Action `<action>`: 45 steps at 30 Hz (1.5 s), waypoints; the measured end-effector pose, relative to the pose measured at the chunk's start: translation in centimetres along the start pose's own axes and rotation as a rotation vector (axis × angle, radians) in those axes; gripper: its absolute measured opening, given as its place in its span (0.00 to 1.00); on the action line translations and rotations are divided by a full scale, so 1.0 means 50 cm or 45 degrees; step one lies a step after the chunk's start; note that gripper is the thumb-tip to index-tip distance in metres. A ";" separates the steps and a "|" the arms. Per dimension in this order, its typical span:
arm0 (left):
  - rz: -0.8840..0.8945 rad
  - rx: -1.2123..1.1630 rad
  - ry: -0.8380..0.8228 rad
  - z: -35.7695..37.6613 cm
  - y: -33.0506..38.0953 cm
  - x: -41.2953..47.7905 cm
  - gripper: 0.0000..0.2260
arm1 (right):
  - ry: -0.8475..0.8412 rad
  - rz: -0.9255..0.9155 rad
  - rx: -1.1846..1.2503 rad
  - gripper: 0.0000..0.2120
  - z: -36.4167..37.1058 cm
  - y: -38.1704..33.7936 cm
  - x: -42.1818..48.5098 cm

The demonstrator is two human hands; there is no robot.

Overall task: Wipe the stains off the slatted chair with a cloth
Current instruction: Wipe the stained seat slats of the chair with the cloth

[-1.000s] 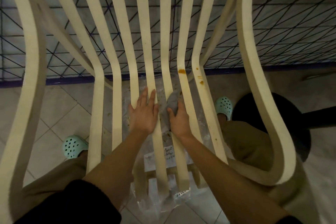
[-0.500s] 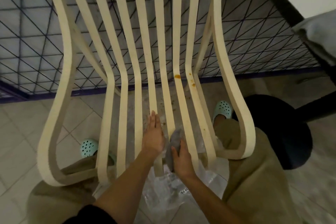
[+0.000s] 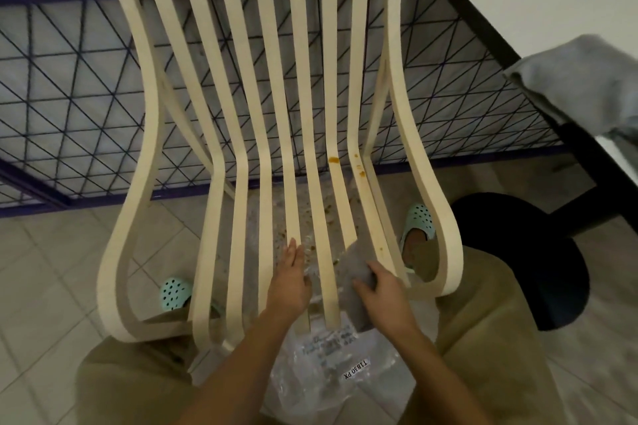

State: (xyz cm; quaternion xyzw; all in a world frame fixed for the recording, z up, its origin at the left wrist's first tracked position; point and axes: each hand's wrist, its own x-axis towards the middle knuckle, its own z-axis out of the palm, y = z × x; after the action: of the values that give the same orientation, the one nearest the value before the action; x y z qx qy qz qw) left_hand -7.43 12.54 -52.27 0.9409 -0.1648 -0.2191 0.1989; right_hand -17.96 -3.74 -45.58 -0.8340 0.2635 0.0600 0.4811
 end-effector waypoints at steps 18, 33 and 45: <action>0.149 0.246 -0.069 0.019 0.038 -0.001 0.26 | 0.106 0.151 -0.280 0.26 0.099 0.038 0.050; 0.236 0.416 -0.075 0.014 0.060 0.044 0.28 | 0.046 0.324 -0.169 0.14 0.098 0.015 0.153; 0.344 0.260 0.121 0.017 0.024 0.157 0.28 | 0.091 0.292 -0.097 0.17 0.101 -0.018 0.275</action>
State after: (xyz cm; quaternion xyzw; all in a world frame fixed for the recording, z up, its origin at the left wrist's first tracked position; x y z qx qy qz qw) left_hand -1.44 8.11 -55.15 0.9348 -0.3016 -0.1279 0.1374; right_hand -4.98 -4.43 -52.44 -0.8177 0.3717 0.0948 0.4293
